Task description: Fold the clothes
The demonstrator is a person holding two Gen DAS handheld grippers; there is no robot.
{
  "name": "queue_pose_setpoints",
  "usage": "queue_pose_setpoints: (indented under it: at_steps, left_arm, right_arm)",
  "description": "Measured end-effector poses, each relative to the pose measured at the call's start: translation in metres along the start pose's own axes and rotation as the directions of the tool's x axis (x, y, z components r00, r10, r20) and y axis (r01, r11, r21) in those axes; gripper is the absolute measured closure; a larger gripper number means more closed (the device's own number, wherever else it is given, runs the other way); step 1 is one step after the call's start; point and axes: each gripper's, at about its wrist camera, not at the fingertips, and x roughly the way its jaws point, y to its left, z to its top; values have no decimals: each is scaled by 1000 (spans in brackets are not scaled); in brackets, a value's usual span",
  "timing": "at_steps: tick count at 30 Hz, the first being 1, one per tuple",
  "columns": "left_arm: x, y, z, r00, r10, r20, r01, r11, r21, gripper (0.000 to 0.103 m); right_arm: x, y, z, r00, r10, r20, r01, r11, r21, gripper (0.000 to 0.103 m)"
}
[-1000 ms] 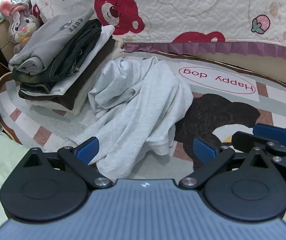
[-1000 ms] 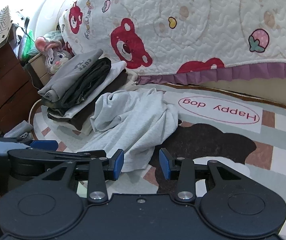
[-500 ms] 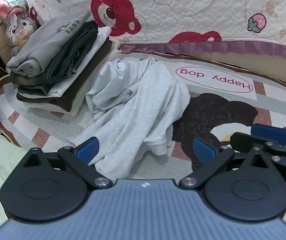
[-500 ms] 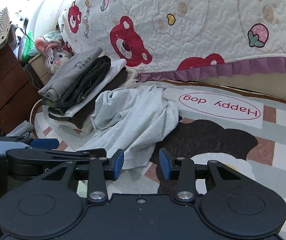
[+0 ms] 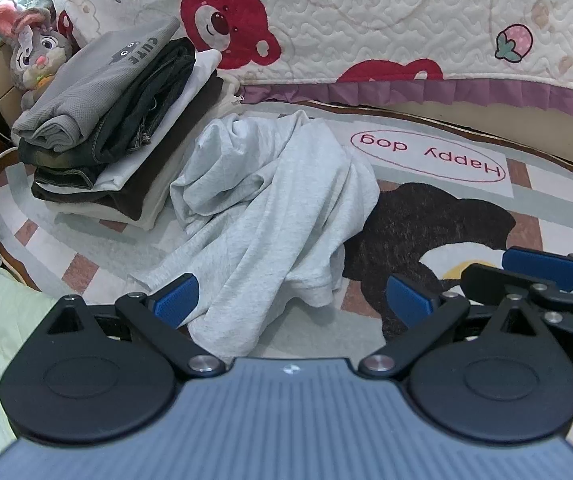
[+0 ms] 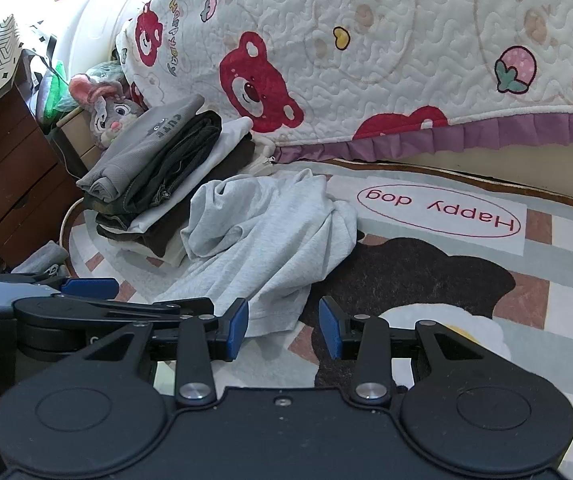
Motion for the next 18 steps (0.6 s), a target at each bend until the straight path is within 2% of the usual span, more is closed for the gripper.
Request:
queue_pose_setpoints:
  at_steps: [7,14,18]
  left_arm:
    - [11,10,-8,999,-41,-15,41,999,9,1]
    - [29,65,-8,1000,-6,17,7,999,-37,1]
    - [49,98,6,999,-17,31,19,997,-71,1]
  right_arm:
    - [5,0,-4,1000,3,-17,-3,1000,-11,58]
    - [22,-6,-8,997,-50,-57,47,998,-47,54]
    - [51,-15,8,994,13,-104,-14,1000,-8,52]
